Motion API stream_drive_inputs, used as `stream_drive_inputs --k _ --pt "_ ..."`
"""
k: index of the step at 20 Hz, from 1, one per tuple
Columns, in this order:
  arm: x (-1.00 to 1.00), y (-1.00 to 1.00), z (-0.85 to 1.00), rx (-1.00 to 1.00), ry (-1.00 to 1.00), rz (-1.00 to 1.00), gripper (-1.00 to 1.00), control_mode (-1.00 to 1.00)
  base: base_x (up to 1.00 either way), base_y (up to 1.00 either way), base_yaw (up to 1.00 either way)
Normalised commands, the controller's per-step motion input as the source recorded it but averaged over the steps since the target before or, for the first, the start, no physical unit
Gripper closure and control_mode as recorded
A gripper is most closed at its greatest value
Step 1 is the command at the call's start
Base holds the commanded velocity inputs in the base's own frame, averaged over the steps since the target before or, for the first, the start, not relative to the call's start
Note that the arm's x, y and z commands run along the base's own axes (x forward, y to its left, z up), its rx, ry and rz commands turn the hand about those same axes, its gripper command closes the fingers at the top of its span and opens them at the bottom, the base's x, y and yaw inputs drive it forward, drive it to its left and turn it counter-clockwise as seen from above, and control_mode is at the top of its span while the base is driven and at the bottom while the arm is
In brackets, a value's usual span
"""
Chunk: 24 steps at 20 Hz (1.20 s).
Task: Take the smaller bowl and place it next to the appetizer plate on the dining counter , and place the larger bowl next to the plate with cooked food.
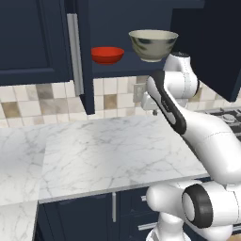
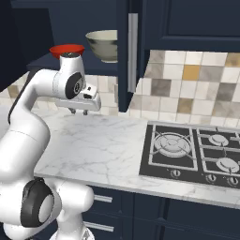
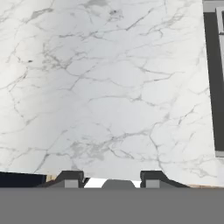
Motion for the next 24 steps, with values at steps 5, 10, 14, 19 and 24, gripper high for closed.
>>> stream_drive_inputs --k 5,10,14,19,24 --pt "0.01 0.01 0.00 -0.01 0.00 0.00 -1.00 -1.00 0.00 0.00 0.00" --pt "-0.54 0.01 0.03 0.14 -0.25 -0.11 -1.00 -1.00 0.00 0.00 0.00" --pt "-0.44 0.18 0.35 0.42 -0.41 -0.19 -1.00 -1.00 0.00 0.00 0.00" --pt "0.01 0.46 0.85 0.23 -0.23 -0.19 -1.00 -1.00 0.00 0.00 0.00" --pt "0.18 0.47 1.00 0.07 -0.02 -0.17 -1.00 -1.00 0.00 0.00 0.00"
